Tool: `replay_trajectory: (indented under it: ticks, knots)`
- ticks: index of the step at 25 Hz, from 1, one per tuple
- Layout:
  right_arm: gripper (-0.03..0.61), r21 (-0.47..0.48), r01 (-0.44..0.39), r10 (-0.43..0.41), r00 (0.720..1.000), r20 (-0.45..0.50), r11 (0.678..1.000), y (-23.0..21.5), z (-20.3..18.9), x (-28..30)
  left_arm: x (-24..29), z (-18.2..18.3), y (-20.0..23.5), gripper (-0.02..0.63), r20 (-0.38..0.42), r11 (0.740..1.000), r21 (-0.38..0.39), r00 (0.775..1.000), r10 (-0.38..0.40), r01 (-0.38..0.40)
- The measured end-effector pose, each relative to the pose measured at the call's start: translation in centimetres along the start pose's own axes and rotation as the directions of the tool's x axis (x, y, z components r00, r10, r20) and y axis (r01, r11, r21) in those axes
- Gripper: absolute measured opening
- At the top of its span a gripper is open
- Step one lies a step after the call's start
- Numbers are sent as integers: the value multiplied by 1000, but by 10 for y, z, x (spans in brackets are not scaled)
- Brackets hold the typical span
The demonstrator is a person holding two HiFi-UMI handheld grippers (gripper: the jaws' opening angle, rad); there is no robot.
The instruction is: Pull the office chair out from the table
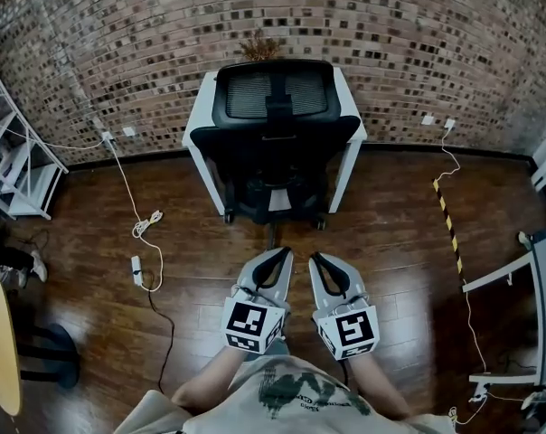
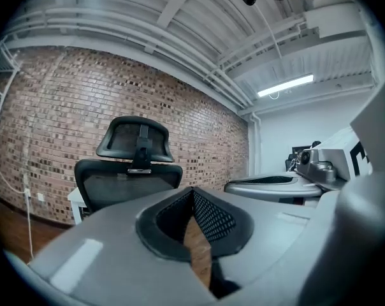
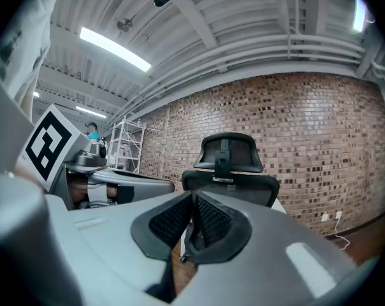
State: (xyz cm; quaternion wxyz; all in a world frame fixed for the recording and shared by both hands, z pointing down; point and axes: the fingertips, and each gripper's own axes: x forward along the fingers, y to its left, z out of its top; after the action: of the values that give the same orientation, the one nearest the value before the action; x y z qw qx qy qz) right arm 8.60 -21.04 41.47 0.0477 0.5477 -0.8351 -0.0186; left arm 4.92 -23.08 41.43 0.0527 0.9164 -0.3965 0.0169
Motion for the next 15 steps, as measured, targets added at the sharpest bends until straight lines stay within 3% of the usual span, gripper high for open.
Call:
replay_trajectory:
  ticks: [9, 15]
  knots:
    - [5, -39, 47, -47, 999, -10, 998, -22, 13, 70, 39, 16, 65, 15, 31, 1000, -15, 999, -26, 26]
    - [25, -114, 59, -61, 998, -9, 992, -46, 30, 106, 55, 29, 103, 15, 46, 997, -23, 996, -74, 75]
